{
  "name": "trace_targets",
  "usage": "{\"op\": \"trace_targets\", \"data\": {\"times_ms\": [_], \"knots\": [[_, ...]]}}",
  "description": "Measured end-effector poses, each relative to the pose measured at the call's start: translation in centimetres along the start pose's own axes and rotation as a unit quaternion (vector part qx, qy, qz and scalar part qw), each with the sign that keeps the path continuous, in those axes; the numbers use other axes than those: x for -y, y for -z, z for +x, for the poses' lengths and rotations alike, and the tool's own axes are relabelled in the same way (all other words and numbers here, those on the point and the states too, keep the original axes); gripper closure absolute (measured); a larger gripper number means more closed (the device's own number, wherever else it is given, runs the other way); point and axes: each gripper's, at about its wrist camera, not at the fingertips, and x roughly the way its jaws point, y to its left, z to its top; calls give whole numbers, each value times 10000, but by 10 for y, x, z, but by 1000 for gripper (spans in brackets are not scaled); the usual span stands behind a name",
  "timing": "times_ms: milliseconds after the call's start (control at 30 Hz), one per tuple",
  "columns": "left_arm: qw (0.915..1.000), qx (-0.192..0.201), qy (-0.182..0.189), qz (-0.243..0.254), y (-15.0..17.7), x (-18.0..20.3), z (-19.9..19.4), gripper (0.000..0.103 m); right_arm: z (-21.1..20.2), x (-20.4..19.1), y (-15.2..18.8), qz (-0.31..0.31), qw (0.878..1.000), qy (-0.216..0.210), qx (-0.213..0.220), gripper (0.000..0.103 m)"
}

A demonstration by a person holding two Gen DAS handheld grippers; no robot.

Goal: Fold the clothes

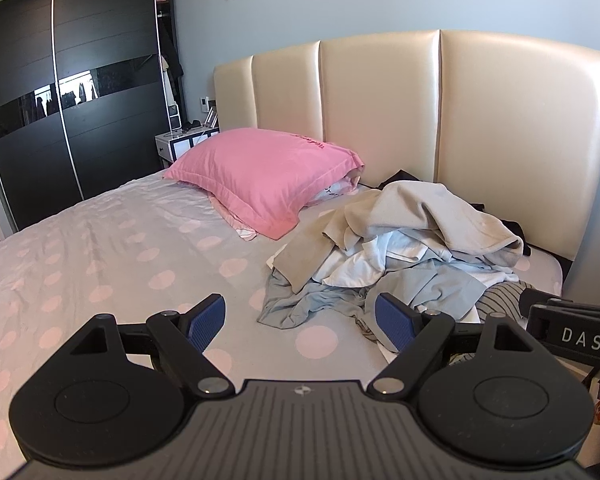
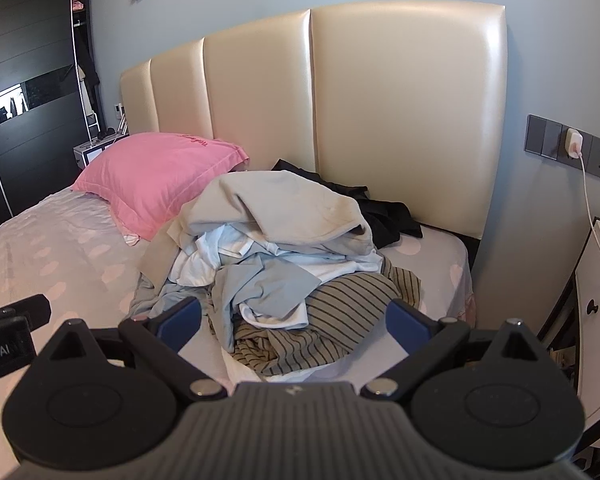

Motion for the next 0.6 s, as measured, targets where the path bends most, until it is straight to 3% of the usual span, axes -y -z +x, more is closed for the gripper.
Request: {"op": "trace_targets", "data": {"times_ms": [600], "knots": [[10000,-30,-75,0,-1,-1,0,21,0,3,-1,26,10000,-33,21,4]]}}
